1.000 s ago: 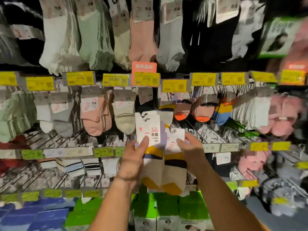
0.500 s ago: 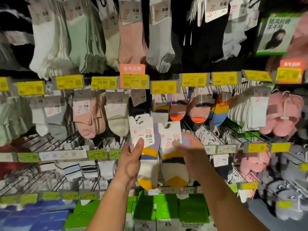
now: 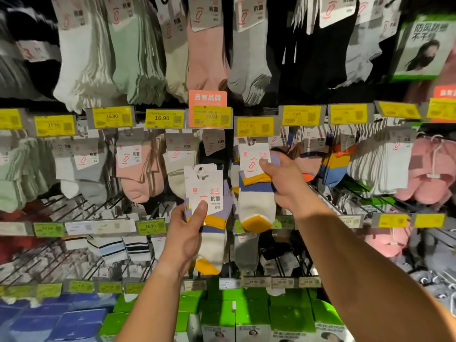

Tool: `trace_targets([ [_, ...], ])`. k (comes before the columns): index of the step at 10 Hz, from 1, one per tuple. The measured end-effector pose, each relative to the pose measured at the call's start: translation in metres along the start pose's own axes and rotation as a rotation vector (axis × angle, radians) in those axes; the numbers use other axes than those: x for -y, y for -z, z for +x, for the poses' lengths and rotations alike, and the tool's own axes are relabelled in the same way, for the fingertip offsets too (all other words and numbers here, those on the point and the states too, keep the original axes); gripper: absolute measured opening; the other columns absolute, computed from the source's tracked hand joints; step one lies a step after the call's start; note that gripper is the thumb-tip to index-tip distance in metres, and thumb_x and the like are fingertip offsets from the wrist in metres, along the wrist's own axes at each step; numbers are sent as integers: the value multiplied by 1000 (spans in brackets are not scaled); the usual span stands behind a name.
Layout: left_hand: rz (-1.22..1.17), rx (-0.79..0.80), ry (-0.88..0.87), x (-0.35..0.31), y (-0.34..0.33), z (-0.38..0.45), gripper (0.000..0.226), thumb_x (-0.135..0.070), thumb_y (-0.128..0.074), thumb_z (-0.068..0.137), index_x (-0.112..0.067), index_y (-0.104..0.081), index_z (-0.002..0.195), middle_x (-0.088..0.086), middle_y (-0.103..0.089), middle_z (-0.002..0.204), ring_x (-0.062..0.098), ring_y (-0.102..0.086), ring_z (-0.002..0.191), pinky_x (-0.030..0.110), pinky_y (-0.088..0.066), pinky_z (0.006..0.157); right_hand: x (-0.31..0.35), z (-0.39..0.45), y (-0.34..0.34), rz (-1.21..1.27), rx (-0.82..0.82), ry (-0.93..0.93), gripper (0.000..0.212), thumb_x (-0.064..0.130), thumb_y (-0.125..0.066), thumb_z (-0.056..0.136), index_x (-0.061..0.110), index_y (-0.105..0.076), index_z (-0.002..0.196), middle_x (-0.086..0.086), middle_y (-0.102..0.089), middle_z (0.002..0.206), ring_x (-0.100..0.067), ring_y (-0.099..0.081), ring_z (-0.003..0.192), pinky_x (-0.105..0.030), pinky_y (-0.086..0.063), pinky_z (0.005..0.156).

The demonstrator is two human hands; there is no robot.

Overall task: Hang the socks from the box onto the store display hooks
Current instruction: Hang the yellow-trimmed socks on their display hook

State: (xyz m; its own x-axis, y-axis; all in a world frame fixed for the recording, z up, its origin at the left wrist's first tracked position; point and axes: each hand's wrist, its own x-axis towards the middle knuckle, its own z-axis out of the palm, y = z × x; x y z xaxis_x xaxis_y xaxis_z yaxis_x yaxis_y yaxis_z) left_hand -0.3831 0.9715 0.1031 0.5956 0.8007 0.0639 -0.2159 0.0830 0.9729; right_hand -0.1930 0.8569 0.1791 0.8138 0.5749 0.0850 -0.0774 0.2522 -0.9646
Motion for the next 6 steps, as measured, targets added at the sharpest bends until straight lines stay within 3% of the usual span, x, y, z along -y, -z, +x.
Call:
trace_targets([
  [1, 6, -5, -3, 0, -1, 3, 42, -29, -66, 96, -12, -51, 132, 5, -71, 121, 17, -69, 108, 34, -53, 94, -6, 10, -1, -24, -24, -14, 14, 11, -60, 98, 21, -64, 107, -6, -74, 105, -26, -73, 91, -45, -59, 80],
  [2, 24, -6, 1, 2, -4, 6, 39, -27, -66, 96, -13, -51, 130, 3, -71, 119, 11, -69, 102, 23, -52, 81, -10, 35, -6, -122, -97, -43, 22, 15, -62, 97, 11, -60, 119, -11, -71, 111, -30, -70, 98, -48, -58, 85],
  [3, -17, -2, 21, 3, -8, 6, 31, -24, -64, 97, -14, -54, 125, 4, -74, 115, 17, -72, 101, 31, -56, 85, -15, 78, -9, -264, -196, -110, 20, 23, -72, 81, 11, -61, 93, -20, -68, 108, -39, -66, 104, -41, -55, 74],
  [4, -37, -6, 20, 6, -9, 8, 30, -25, -65, 97, -15, -56, 124, 4, -74, 116, 19, -72, 106, 35, -55, 93, -8, 87, -18, -438, -231, -115, 22, 12, -57, 95, 6, -62, 115, -20, -59, 123, -31, -60, 115, -29, -47, 72],
  [5, -71, -3, 27, 7, -8, 12, 39, -25, -66, 96, -13, -54, 131, 5, -73, 121, 20, -70, 111, 36, -53, 98, -4, 105, -26, -747, -184, -192, 47, 3, -45, 98, 1, -36, 145, -17, -45, 145, -32, -47, 130, -26, -48, 94],
  [6, -53, 7, 35, 7, -6, 14, 44, -26, -66, 97, -10, -52, 135, 6, -73, 122, 22, -70, 113, 42, -51, 104, -4, 96, -24, -530, -240, -188, 45, 6, -47, 100, 1, -40, 144, -16, -46, 146, -31, -50, 130, -15, -47, 55],
])
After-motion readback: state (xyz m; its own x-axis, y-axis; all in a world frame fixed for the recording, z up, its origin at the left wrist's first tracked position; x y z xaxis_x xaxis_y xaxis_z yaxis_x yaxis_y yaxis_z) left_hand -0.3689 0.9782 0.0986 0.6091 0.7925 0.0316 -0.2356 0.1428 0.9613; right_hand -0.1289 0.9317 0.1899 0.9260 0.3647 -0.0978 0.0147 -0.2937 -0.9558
